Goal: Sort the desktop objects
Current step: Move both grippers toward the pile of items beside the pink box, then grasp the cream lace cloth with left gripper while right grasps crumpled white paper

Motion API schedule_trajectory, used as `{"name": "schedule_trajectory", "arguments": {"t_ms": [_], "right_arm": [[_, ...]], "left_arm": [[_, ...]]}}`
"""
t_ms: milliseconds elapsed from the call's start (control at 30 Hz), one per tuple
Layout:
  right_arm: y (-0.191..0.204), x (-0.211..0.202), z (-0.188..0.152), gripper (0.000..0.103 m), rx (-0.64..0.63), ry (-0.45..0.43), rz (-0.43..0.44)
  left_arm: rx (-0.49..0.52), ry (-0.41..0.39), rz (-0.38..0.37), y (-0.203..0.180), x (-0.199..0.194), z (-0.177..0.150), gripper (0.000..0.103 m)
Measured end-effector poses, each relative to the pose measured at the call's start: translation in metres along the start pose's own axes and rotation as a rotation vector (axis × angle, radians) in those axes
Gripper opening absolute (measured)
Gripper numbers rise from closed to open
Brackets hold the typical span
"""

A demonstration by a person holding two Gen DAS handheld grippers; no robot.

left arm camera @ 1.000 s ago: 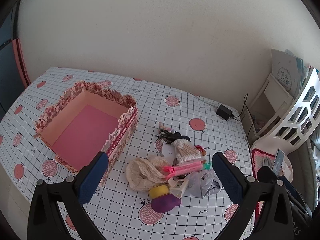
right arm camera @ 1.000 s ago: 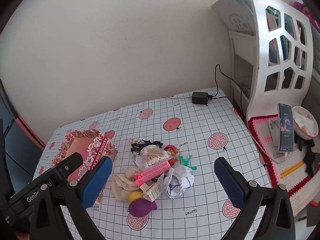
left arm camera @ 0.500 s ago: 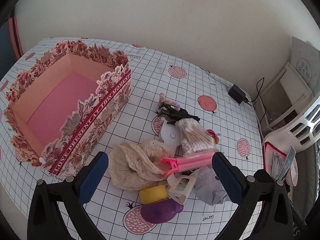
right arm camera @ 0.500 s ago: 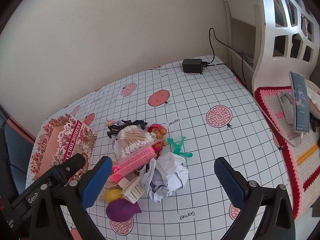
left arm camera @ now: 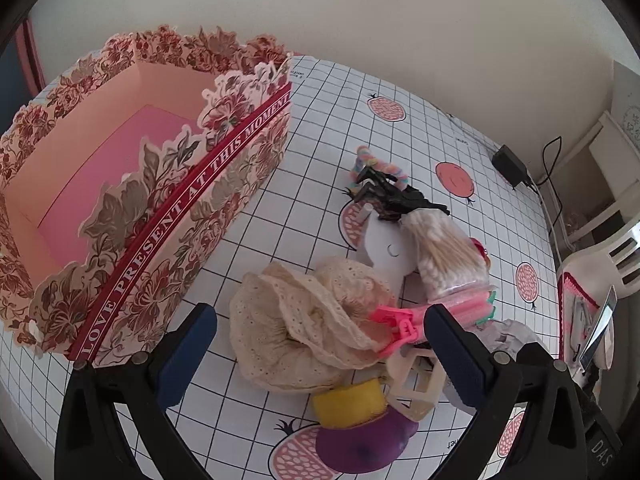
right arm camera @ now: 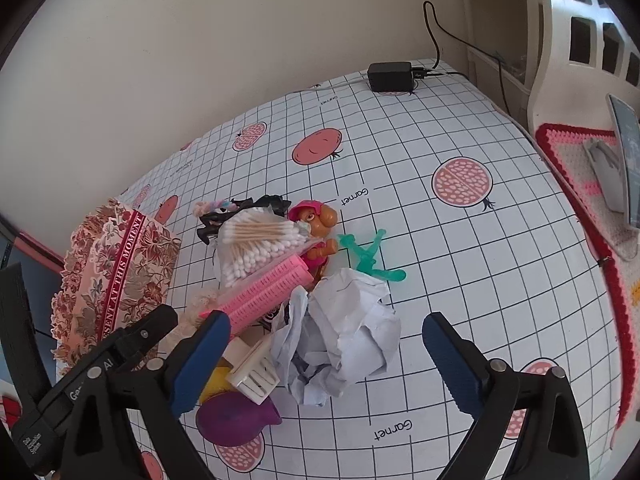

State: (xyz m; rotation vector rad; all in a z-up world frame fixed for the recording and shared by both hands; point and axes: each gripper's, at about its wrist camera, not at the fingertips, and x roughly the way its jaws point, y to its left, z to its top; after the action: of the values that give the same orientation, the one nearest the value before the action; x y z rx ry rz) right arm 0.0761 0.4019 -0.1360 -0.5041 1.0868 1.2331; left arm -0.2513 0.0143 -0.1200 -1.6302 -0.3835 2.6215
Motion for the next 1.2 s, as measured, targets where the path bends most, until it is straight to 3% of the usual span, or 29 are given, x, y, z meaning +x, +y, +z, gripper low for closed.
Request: {"name": "schedule_trajectory", "arguments": {"t_ms": [367,567,733,900,967,1200], "right_arm": [[0.006,0.022,-0.01,0.087,0.068,0.048,-0.019],[0.012,0.03,-0.017,0.077,0.094,0.049,-0.036],[0.011,0.031,-0.017,0.062,0.117,0.029,-0.057],[0.01,0.031,-0.016,0.056,0.119,0.016,-0.071],[0.009,0.031,-0.016,0.054,0.128,0.009,-0.075],[0.008,0.028,-0.015,0.052,0.151,-0.005,-0.062]], "left_arm": [[-0.074,0.037,-0.009,0.012,0.016,-0.004,0.103],[-0.101,0.064,0.014,0.017,0.028,-0.006,0.102],[-0.112,0.08,0.018,0.02,0.029,-0.003,0.102],[-0.119,0.09,0.018,0.022,0.027,0.003,0.096],[-0.118,0.095,0.027,0.021,0.029,0.002,0.084],[-0.092,0.094,0.027,0.012,0.032,-0.004,0.064]]}}
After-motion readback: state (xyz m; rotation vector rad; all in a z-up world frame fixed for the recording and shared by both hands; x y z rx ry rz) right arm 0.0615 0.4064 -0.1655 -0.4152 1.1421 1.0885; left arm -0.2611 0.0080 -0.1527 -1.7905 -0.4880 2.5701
